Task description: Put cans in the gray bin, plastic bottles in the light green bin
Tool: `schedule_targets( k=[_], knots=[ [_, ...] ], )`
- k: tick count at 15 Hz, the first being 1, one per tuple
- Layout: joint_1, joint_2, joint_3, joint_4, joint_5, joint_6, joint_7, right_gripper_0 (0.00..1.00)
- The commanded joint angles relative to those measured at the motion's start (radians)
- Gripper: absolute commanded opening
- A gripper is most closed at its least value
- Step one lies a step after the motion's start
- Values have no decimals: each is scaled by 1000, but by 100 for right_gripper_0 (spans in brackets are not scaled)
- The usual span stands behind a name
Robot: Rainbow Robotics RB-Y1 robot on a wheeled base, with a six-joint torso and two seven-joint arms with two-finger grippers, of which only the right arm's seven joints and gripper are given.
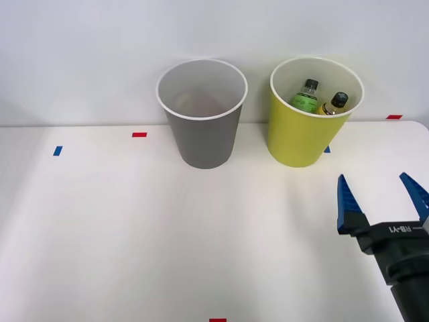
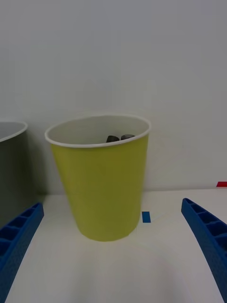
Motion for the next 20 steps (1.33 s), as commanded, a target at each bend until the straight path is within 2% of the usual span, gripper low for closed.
schedule_targets(
  k=[1,9,11,13,16,20],
  knots=[
    [59,7,16,2,15,0,19,100],
    [166,3,36,2,58,-17,63,100],
    [191,27,42,2,153,-40,48,100],
    [218,49,62,15,241,-89,-49,100],
    [206,70,79,175,386,-282,-173,100],
    [211,78,94,361,475,-523,-158,100]
  ],
)
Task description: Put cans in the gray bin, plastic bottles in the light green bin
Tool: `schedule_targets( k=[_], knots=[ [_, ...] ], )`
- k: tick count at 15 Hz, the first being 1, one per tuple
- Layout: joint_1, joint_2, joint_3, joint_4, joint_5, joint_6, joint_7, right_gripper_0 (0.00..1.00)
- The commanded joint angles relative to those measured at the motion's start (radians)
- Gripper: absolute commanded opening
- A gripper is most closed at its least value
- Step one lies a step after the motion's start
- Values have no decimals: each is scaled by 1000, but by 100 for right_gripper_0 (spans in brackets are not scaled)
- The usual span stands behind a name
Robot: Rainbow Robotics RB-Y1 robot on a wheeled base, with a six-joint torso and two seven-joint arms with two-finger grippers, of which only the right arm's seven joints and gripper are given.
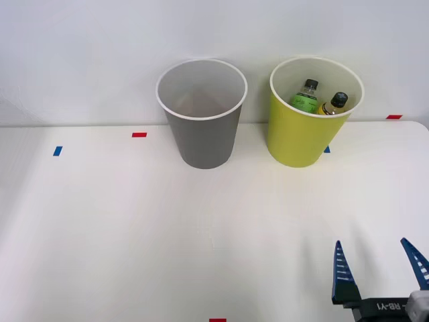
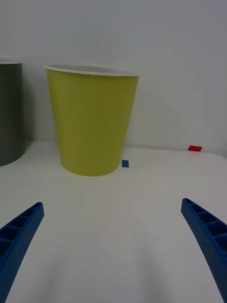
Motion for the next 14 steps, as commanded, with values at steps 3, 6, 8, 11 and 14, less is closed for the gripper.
schedule_targets(
  k=[3,6,8,11,14],
  knots=[
    [8,-22,64,152,36,-196,138,100],
    [23,-37,120,152,-19,-207,219,100],
    [20,-68,179,152,-72,-208,278,100],
    [20,-79,217,152,-156,-216,298,100],
    [38,-69,218,152,-164,-233,305,100]
  ],
)
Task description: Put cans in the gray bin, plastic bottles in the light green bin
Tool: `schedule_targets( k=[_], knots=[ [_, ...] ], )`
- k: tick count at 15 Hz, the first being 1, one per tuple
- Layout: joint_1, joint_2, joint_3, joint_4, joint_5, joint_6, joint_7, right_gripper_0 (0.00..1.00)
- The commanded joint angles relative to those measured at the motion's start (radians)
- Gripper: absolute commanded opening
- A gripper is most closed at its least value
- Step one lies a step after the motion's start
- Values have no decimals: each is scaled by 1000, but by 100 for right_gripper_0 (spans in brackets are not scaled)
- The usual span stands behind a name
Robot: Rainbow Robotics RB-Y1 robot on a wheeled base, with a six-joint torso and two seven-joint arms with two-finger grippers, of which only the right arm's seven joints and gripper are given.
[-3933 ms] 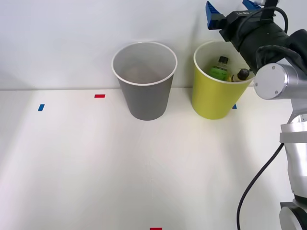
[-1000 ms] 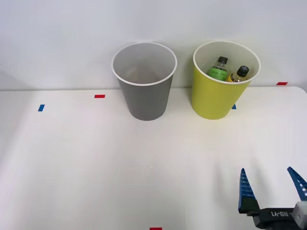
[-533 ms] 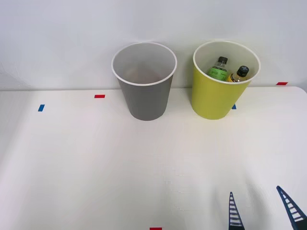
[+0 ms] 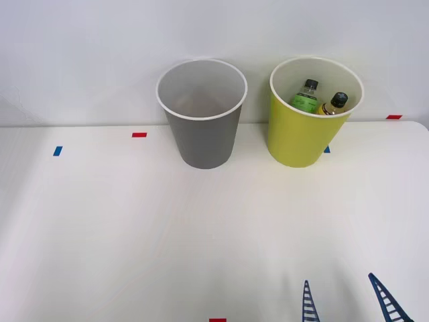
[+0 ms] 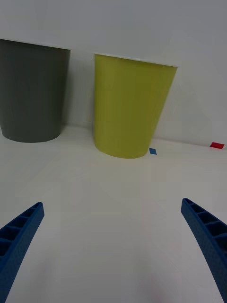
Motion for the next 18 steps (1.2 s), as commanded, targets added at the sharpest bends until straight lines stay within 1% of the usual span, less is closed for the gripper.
schedule_targets(
  k=[1,5,18],
  knots=[
    [12,6,-1,1,-7,-9,6,100],
    [12,12,-15,1,-12,-8,12,100],
    [12,12,-15,1,-10,-9,14,100]
  ],
)
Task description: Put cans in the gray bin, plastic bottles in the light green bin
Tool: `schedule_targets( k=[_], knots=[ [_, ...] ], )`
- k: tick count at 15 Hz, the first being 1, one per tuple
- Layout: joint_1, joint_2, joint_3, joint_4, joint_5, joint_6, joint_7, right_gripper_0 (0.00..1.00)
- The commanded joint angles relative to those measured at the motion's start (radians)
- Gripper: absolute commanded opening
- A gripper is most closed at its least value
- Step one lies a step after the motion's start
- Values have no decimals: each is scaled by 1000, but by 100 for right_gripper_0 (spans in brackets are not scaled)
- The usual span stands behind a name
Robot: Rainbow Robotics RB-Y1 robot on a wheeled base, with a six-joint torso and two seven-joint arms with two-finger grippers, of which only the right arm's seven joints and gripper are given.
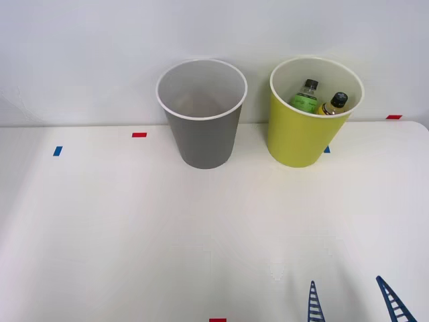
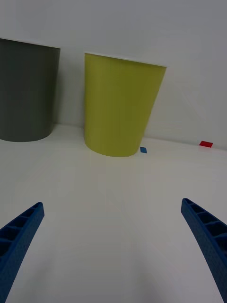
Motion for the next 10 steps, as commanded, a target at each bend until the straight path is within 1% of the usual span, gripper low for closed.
schedule_targets(
  k=[1,10],
  knots=[
    [0,0,0,0,0,0,0,100],
    [0,0,0,0,0,0,0,100]
  ],
)
